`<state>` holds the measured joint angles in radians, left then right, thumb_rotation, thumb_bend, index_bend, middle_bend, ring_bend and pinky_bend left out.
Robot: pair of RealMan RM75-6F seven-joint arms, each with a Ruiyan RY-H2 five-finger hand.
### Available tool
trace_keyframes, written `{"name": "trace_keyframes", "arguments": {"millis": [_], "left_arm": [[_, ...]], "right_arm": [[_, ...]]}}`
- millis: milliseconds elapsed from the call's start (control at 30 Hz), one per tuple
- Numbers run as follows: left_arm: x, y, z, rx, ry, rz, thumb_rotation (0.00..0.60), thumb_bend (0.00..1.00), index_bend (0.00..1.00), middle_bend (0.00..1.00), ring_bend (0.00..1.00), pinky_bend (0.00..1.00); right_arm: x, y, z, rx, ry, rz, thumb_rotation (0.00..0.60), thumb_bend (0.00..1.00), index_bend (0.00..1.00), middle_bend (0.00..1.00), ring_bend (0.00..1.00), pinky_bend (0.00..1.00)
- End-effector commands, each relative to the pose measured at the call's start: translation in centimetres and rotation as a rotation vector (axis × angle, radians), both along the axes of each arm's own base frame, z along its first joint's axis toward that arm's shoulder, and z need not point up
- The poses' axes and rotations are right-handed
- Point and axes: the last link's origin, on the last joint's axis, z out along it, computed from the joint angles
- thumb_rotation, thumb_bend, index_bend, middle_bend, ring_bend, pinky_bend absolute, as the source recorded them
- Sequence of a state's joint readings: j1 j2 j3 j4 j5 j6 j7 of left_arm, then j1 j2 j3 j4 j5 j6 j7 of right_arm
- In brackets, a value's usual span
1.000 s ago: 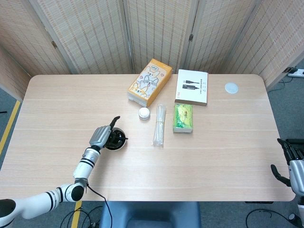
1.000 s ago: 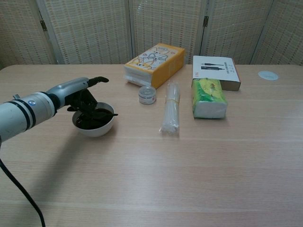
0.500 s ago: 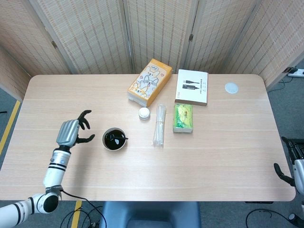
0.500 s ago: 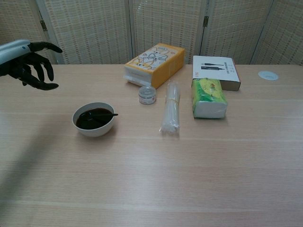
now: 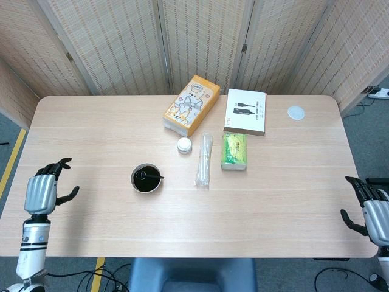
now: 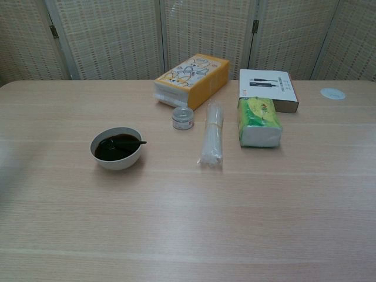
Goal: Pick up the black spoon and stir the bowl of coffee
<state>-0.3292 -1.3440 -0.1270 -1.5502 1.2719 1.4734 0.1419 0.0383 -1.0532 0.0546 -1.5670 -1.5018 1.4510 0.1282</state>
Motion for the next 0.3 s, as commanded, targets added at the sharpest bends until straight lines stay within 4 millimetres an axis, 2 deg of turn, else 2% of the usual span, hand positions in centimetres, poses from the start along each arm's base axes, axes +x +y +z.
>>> {"name": "trace_keyframes", "arguments": {"millis": [33, 167, 300], "left_arm": [[-0.6, -2.4, 0.5, 0.0, 0.018, 0.017, 0.6, 0.27, 0.23, 0.38, 0.31, 0.36], [-1.0, -4.5, 0.9, -0.006, 0.055, 0.051, 0.6, 0.27, 0.23, 0.37, 0.31, 0.34], [-1.2, -5.5, 0.9, -0.032, 0.063, 0.076, 0.6, 0.27, 0.23, 0.36, 0.31, 0.33]], "right_arm": [[0.1, -0.3, -0.1, 0.004, -0.014, 0.017, 0.6, 0.27, 0.1, 0.13, 0.18, 0.24], [0.5, -0.8, -0.3, 0.005, -0.019, 0.059, 0.6, 0.26, 0.1, 0.13, 0.18, 0.24], [0.9, -1.4, -0.5, -0.011, 0.004, 0.102, 0.6, 0.26, 0.1, 0.13, 0.18, 0.24]]}}
